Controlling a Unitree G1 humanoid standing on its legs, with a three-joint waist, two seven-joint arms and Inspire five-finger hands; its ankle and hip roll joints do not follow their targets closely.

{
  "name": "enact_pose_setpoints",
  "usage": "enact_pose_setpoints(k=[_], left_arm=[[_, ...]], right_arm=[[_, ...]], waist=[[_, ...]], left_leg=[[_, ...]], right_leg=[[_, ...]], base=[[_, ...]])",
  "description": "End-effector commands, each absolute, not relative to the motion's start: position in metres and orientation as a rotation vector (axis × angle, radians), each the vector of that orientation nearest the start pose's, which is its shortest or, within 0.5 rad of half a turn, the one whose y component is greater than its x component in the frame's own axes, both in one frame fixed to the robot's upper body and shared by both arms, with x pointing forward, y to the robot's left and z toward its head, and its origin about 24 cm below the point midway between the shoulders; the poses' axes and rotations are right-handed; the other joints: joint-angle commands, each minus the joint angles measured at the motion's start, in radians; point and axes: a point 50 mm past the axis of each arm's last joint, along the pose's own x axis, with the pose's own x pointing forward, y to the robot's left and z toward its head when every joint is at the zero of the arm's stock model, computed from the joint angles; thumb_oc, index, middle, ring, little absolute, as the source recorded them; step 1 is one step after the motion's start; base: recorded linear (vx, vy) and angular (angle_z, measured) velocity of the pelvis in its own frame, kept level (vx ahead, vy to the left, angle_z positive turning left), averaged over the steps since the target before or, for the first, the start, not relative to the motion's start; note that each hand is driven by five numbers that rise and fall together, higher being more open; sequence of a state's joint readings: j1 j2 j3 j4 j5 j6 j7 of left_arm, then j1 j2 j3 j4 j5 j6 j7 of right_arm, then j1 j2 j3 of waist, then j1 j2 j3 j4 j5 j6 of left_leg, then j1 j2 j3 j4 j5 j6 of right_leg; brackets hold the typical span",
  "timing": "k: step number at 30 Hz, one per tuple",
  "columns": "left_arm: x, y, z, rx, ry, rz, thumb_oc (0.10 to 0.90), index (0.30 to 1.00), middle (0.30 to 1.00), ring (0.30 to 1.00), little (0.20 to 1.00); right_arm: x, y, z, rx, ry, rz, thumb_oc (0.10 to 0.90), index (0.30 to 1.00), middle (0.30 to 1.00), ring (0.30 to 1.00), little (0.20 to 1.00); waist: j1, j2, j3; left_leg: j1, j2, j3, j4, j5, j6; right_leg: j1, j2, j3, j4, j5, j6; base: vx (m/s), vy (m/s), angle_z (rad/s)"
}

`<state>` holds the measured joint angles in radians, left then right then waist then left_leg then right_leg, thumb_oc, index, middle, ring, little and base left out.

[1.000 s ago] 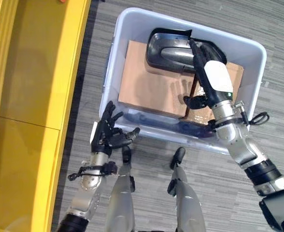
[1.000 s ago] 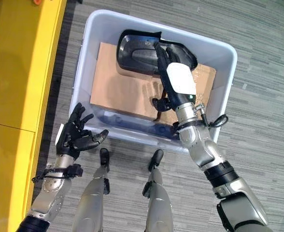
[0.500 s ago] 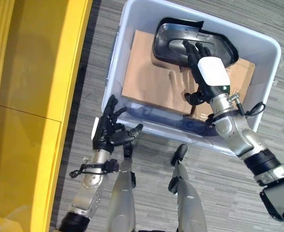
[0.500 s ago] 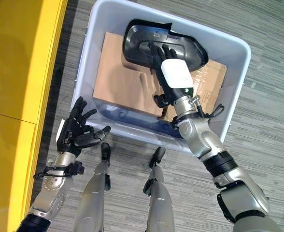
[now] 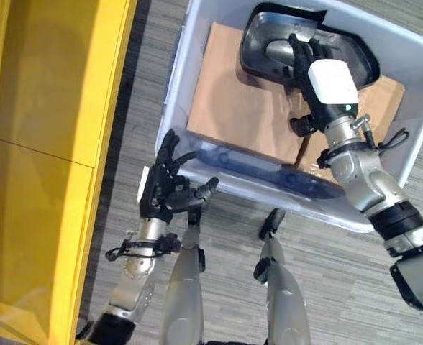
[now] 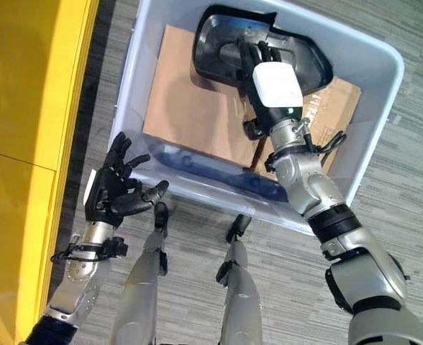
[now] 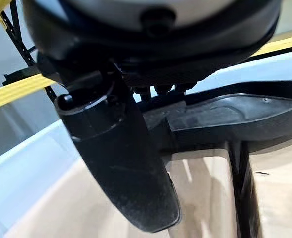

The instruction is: Move parts from the plastic box to the shelf.

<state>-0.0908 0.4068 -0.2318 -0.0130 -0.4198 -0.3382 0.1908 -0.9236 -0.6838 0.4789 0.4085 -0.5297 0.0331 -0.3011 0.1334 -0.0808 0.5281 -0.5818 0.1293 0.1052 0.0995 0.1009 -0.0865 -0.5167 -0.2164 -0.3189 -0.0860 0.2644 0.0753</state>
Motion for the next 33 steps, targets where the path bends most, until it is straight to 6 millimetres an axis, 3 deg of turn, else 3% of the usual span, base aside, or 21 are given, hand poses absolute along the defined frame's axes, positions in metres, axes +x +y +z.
enact_pose_setpoints(k=[1, 7, 13, 14, 15, 33], left_arm=[[0.262, 0.197, 0.081, -0.060, -0.253, 0.081, 0.900, 1.000, 1.000, 1.000, 1.000], [0.261, 0.197, 0.081, -0.070, -0.257, 0.080, 0.900, 1.000, 1.000, 1.000, 1.000], [0.263, 0.194, 0.083, -0.086, -0.264, 0.082, 0.900, 1.000, 1.000, 1.000, 1.000], [0.263, 0.193, 0.083, -0.088, -0.266, 0.081, 0.900, 1.000, 1.000, 1.000, 1.000], [0.263, 0.193, 0.083, -0.090, -0.264, 0.081, 0.900, 1.000, 1.000, 1.000, 1.000], [0.267, 0.192, 0.082, -0.103, -0.261, 0.096, 0.900, 1.000, 1.000, 1.000, 1.000]], right_arm=[[0.360, -0.172, 0.320, -1.330, -0.893, -0.363, 0.900, 1.000, 1.000, 1.000, 1.000], [0.365, -0.176, 0.326, -1.354, -0.871, -0.383, 0.900, 1.000, 1.000, 1.000, 1.000], [0.384, -0.190, 0.310, -1.371, -0.712, -0.375, 0.900, 1.000, 1.000, 1.000, 1.000], [0.386, -0.191, 0.307, -1.378, -0.690, -0.368, 0.720, 0.747, 0.747, 0.747, 0.747], [0.388, -0.192, 0.304, -1.376, -0.673, -0.362, 0.400, 0.300, 0.300, 0.300, 0.300], [0.396, -0.181, 0.260, -1.355, -0.570, -0.241, 0.400, 0.300, 0.300, 0.300, 0.300]], waist=[[-0.019, -0.007, -0.008], [-0.019, -0.002, -0.008], [-0.019, 0.008, -0.008], [-0.018, 0.010, -0.008], [-0.018, 0.011, -0.008], [-0.021, 0.011, -0.008]], left_leg=[[-0.028, 0.041, -0.005, 0.029, -0.007, -0.036], [-0.051, 0.041, -0.007, 0.030, -0.011, -0.037], [-0.094, 0.034, -0.014, 0.034, -0.007, -0.032], [-0.101, 0.033, -0.015, 0.036, -0.007, -0.031], [-0.104, 0.033, -0.015, 0.037, -0.007, -0.030], [-0.084, 0.030, -0.021, 0.021, -0.001, -0.026]], right_leg=[[0.106, -0.106, 0.009, 0.068, -0.072, 0.130], [0.082, -0.105, 0.009, 0.075, -0.075, 0.131], [0.037, -0.103, 0.013, 0.093, -0.081, 0.128], [0.029, -0.102, 0.013, 0.097, -0.082, 0.128], [0.023, -0.101, 0.014, 0.100, -0.083, 0.127], [0.032, -0.100, 0.008, 0.105, -0.091, 0.127]], base=[[0.00, 0.000, 0.00], [0.00, 0.000, 0.00], [0.00, 0.000, 0.00], [0.00, 0.000, 0.00], [0.00, 0.000, 0.00], [0.00, 0.000, 0.00]])
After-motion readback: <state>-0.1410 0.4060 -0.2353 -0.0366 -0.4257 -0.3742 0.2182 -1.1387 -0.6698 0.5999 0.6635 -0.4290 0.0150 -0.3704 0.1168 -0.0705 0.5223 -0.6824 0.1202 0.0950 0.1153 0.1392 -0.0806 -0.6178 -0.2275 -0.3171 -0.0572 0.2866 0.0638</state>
